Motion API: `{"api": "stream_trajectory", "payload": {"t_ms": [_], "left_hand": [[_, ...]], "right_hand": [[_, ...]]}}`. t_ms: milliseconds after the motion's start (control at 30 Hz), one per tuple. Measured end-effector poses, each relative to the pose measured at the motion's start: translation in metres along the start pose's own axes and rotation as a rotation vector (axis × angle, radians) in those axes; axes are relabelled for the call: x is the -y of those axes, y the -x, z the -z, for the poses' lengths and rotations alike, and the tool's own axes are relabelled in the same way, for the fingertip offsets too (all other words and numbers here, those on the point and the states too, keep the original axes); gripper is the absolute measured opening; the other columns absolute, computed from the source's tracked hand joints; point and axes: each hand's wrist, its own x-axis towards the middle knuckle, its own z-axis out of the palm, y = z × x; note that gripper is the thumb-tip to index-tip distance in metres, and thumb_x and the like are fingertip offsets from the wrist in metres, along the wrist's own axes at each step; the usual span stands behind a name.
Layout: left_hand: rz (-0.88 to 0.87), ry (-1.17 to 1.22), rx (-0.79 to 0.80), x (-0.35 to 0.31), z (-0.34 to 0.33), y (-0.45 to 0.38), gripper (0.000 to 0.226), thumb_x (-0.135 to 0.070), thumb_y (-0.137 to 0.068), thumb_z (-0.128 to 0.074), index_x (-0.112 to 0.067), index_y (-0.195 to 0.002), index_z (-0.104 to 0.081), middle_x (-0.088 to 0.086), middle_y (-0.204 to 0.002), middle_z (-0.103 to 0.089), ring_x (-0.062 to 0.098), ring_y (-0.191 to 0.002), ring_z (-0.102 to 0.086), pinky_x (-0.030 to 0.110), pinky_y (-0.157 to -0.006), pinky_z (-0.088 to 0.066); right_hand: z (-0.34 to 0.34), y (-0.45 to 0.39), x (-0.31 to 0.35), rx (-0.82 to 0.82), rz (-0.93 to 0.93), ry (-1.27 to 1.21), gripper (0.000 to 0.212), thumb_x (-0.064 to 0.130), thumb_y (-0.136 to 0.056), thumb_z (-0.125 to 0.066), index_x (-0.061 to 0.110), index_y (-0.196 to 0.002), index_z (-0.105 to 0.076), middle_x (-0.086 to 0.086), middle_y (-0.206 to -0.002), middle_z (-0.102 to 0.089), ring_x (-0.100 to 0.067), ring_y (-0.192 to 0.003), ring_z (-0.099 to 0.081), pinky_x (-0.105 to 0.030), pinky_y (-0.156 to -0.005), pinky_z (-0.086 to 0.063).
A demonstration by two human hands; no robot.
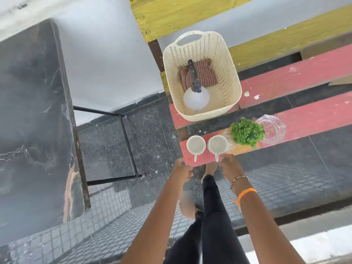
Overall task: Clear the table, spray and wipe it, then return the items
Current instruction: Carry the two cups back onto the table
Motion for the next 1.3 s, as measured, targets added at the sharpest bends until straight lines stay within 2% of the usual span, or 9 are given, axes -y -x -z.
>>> {"api": "stream_trajectory", "payload": {"t_ms": [100,200,333,400,467,533,667,867,1300], "left_hand": [[0.000,0.003,0.020,0.006,-0.007,-0.012,0.042,-0.008,-0.096,-0.042,-0.017,-0.137,-0.038,-0.004,-0.095,-0.053,0.007,-0.070,-0.053,0.020,-0.059,-0.040],[0.002,-0.003,0.064,0.006,-0.015,-0.022,0.042,-0.010,-0.096,-0.041,-0.020,-0.137,-0.038,-0.003,-0.104,-0.054,0.006,-0.073,-0.056,0.020,-0.059,-0.042],[0.034,0.010,0.088,0.002,-0.019,-0.027,0.031,-0.017,-0.096,-0.044,-0.016,-0.126,-0.047,-0.006,-0.088,-0.058,0.007,-0.072,-0.056,0.023,-0.060,-0.040],[0.045,0.049,0.108,0.000,-0.023,-0.026,0.019,-0.018,-0.095,-0.047,-0.016,-0.113,-0.051,-0.006,-0.085,-0.060,0.008,-0.073,-0.056,0.023,-0.062,-0.041],[0.062,0.101,0.139,-0.001,-0.028,-0.023,0.007,-0.019,-0.095,-0.046,-0.017,-0.097,-0.052,-0.005,-0.082,-0.061,0.009,-0.073,-0.057,0.023,-0.067,-0.042],[0.057,0.146,0.131,-0.001,-0.032,-0.023,0.015,-0.019,-0.096,-0.043,-0.018,-0.083,-0.050,-0.004,-0.076,-0.059,0.008,-0.067,-0.055,0.023,-0.067,-0.041],[-0.049,0.236,0.003,-0.007,-0.020,-0.019,0.027,-0.016,-0.097,-0.040,-0.019,-0.071,-0.049,-0.002,-0.062,-0.044,0.006,-0.052,-0.039,0.014,-0.050,-0.035],[-0.229,0.277,-0.027,-0.001,0.046,0.038,0.031,-0.009,-0.097,-0.037,-0.015,-0.070,-0.053,0.001,-0.055,-0.042,0.007,-0.041,-0.035,0.014,-0.041,-0.027],[-0.747,0.579,-0.340,0.038,0.258,0.199,0.037,-0.012,-0.096,-0.045,-0.018,-0.059,-0.048,-0.011,-0.047,-0.035,0.001,-0.042,-0.030,0.008,-0.042,-0.029]], "right_hand": [[-0.009,-0.010,-0.009,0.033,-0.013,0.064,0.026,0.004,-0.089,-0.041,0.005,-0.110,-0.057,-0.010,-0.096,-0.046,-0.020,-0.088,-0.041,-0.026,-0.060,-0.031],[-0.015,-0.015,-0.011,0.053,0.001,0.120,0.027,0.003,-0.087,-0.042,0.016,-0.064,-0.046,-0.013,-0.086,-0.045,-0.022,-0.083,-0.040,-0.031,-0.068,-0.032],[-0.016,-0.008,-0.013,0.002,0.026,0.127,0.024,0.011,-0.092,-0.043,0.013,-0.069,-0.046,-0.010,-0.081,-0.050,-0.021,-0.083,-0.045,-0.031,-0.073,-0.034],[-0.016,-0.004,-0.011,0.006,0.049,0.164,0.030,0.012,-0.093,-0.041,0.012,-0.063,-0.047,-0.006,-0.064,-0.050,-0.021,-0.078,-0.047,-0.030,-0.068,-0.034],[-0.016,-0.001,-0.007,0.018,0.058,0.173,0.026,0.010,-0.093,-0.039,0.003,-0.077,-0.058,-0.001,-0.057,-0.047,-0.022,-0.070,-0.048,-0.029,-0.058,-0.032],[-0.016,0.000,-0.002,0.015,0.067,0.182,0.024,0.008,-0.093,-0.038,0.002,-0.087,-0.060,-0.001,-0.056,-0.047,-0.021,-0.058,-0.046,-0.027,-0.053,-0.031],[-0.015,0.009,0.011,-0.012,0.077,0.156,0.024,0.006,-0.091,-0.039,0.010,-0.071,-0.054,-0.002,-0.053,-0.046,-0.013,-0.048,-0.042,-0.025,-0.049,-0.030],[-0.044,0.070,0.047,0.060,0.209,0.156,0.035,0.011,-0.091,-0.043,0.017,-0.057,-0.051,-0.001,-0.051,-0.048,-0.017,-0.051,-0.042,-0.033,-0.063,-0.034],[-0.187,0.270,0.167,0.374,0.715,0.288,0.033,0.017,-0.093,-0.045,0.019,-0.061,-0.052,0.001,-0.054,-0.047,-0.013,-0.051,-0.041,-0.027,-0.053,-0.030]]}}
